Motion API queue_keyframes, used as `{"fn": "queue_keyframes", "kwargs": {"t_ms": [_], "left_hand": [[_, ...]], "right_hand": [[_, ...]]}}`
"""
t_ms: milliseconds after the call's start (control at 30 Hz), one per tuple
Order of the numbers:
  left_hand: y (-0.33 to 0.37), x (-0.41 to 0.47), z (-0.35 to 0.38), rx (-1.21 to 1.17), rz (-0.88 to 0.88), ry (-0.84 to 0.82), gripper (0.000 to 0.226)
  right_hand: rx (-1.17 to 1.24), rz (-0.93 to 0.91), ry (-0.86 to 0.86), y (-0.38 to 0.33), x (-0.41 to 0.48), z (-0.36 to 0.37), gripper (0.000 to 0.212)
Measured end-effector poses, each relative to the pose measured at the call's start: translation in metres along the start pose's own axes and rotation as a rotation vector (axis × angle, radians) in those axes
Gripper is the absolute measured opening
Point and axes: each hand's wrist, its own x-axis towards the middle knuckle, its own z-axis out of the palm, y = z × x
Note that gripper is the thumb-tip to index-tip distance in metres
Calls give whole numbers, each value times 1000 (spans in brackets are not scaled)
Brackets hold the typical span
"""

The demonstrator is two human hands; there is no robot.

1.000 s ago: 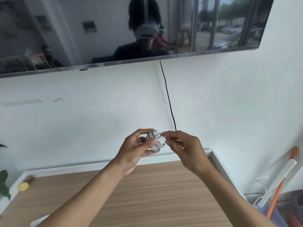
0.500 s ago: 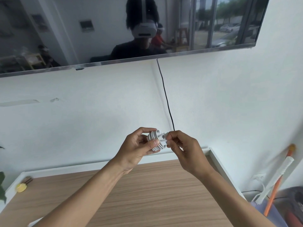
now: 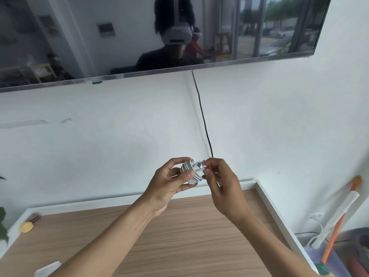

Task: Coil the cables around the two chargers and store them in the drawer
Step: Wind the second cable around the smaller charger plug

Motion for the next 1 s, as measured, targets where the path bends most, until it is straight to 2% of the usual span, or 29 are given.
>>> {"fn": "queue_keyframes", "kwargs": {"t_ms": [200, 333, 500, 667, 733, 800, 867, 933, 1000], "left_hand": [[-7, 3, -6, -41, -23, 41, 52], [-9, 3, -12, -33, -39, 77, 50], [-15, 5, -21, -34, -51, 134, 38], [-20, 4, -31, -63, -38, 164, 46], [-21, 4, -36, -125, -31, 157, 52], [-23, 2, -45, -195, -30, 177, 51], [-28, -2, -54, -248, -41, 218, 47], [-35, -8, -66, -264, -55, 275, 48], [-41, -15, -79, -281, -58, 334, 49]], "right_hand": [[141, 147, -29, -3, 6, 0, 13], [30, 137, -75, -2, 10, 4, 20], [4, 153, -96, 2, 16, 10, 11], [74, 182, -92, 6, 20, 22, 12], [139, 263, -70, 9, 20, 27, 19], [183, 381, -163, 13, 17, 36, 41], [228, 439, -342, 18, 10, 51, 49], [266, 420, -434, 22, 3, 71, 40], [299, 418, -410, 21, 0, 93, 30]]}}
